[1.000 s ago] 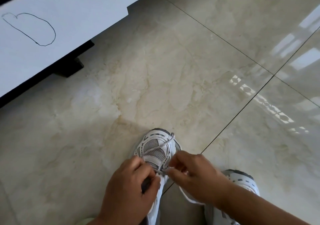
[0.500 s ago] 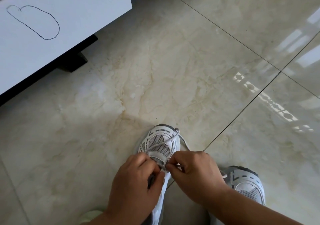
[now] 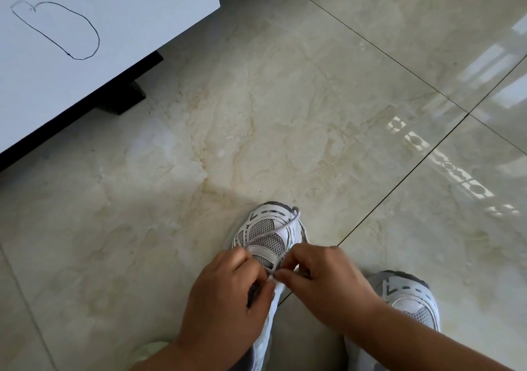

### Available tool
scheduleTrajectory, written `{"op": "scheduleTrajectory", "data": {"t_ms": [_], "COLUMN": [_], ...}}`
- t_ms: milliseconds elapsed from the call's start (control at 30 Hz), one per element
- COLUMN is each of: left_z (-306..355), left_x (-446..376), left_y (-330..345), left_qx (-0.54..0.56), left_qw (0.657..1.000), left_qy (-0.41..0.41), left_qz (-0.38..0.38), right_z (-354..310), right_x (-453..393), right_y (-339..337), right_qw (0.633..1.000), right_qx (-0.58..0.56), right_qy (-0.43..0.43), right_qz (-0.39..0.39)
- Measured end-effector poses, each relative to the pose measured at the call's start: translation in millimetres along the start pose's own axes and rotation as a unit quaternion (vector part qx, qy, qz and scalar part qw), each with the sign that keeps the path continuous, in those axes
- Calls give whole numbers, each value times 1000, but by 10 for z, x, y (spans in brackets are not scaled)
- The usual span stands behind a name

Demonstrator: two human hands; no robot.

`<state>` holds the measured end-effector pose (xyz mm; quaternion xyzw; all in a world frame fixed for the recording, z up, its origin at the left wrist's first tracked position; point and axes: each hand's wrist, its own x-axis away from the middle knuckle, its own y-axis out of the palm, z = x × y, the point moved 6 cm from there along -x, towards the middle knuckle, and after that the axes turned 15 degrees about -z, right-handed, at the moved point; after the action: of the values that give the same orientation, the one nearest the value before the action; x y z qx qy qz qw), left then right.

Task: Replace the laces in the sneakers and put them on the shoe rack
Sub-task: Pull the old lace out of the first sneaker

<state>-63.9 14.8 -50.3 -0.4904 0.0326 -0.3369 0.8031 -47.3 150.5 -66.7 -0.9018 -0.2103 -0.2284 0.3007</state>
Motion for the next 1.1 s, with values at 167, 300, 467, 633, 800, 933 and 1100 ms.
{"op": "scheduleTrajectory", "data": {"t_ms": [167, 300, 467, 633, 800, 933, 1100], "left_z": [46, 68, 83, 53, -9, -10, -3], "left_x": [-47, -119, -227, -273, -312, -324, -320], "left_y": [-23, -46, -52, -44, -62, -62, -56], "left_qx": [-2, 9, 21, 46, 15, 5, 29], "left_qw": [1000, 1000, 1000, 998, 999, 1000, 998], "left_qy": [7, 2, -18, -34, -33, -30, -62], "left_qz": [7, 8, -2, 4, 3, 4, 10], "right_z": [-46, 21, 88, 67, -35, -57, -100], "right_x": [-44, -44, -58, -129, -210, -148, -124], "right_y": [-3, -23, -95, -174, -201, -212, -150], "right_qw": [1000, 999, 998, 998, 998, 997, 992], "right_qx": [6, -13, -17, -64, 18, 24, 46], "right_qy": [-23, -49, -63, -27, 38, 30, -6], "right_qz": [-8, 4, 19, -2, 45, 65, 115]}}
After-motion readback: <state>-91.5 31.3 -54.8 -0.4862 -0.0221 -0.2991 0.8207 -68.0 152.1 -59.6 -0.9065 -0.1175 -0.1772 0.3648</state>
